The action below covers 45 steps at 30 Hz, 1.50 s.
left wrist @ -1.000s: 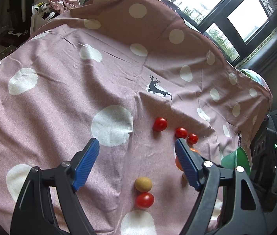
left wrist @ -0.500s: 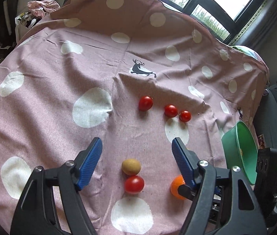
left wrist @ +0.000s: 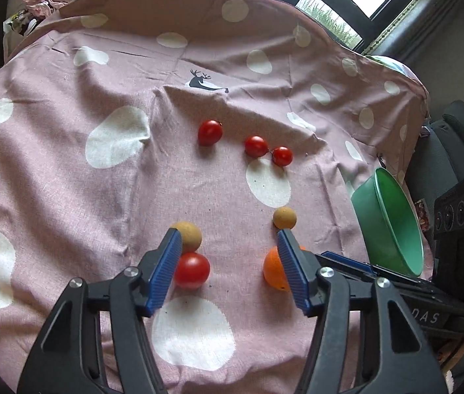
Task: Organize fruits
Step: 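Lower the open right gripper around the second orange, then close the right gripper around the second orange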
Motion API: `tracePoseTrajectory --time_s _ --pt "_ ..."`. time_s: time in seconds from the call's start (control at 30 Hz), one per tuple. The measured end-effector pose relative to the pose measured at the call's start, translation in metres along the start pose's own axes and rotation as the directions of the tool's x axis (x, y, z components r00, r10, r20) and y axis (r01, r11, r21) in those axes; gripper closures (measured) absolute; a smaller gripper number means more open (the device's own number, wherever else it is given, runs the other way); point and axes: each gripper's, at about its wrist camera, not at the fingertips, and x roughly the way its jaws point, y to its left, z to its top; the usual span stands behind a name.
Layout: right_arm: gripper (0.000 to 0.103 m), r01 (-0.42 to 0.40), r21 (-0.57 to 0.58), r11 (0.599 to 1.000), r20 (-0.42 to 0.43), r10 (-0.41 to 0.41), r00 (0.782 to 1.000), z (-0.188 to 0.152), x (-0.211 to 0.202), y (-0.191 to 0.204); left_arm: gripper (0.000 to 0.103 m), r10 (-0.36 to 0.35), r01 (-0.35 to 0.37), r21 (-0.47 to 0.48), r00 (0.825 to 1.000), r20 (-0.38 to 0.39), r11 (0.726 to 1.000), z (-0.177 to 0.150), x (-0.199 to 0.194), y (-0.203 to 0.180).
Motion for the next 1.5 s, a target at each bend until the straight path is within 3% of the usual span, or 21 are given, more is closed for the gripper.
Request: tracePoseTrajectory --time_s 0.13,0.27,0.53,0.87,1.0,1.23,1.5 --pt "0.054 0.004 0.041 0.999 0.013 -0.004 1.0 0.004 -0.006 -0.012 0.043 -0.037 0.037 0.002 0.999 -0.024 0.999 -0.004 0.005 -0.003" --pt "0.054 -0.046 0.126 0.991 0.025 0.043 0.999 0.006 -0.011 -0.03 0.044 -0.096 0.097 0.006 0.994 -0.046 0.995 -0.007 0.009 -0.012" --pt "0.054 -0.133 0.226 0.965 0.014 0.133 0.991 0.006 -0.001 -0.043 0.044 -0.103 0.113 0.088 0.988 -0.111 0.99 -0.019 0.024 -0.039" --pt "0.054 -0.162 0.237 0.958 -0.04 0.176 0.984 0.003 0.018 -0.039 0.044 -0.091 0.111 0.124 0.983 -0.159 0.986 -0.028 0.041 -0.047" --pt "0.054 -0.157 0.231 0.96 -0.055 0.174 0.983 0.003 0.024 -0.036 0.047 -0.056 0.08 0.149 0.986 -0.158 0.986 -0.031 0.046 -0.05" --pt "0.054 -0.18 0.239 0.954 -0.073 0.203 0.977 0.0 0.032 -0.035 0.053 -0.058 0.078 0.122 0.985 -0.163 0.989 -0.031 0.053 -0.046" --pt "0.054 -0.153 0.21 0.966 -0.08 0.173 0.982 -0.001 0.034 -0.03 0.057 -0.066 0.085 0.114 0.985 -0.16 0.99 -0.031 0.054 -0.046"
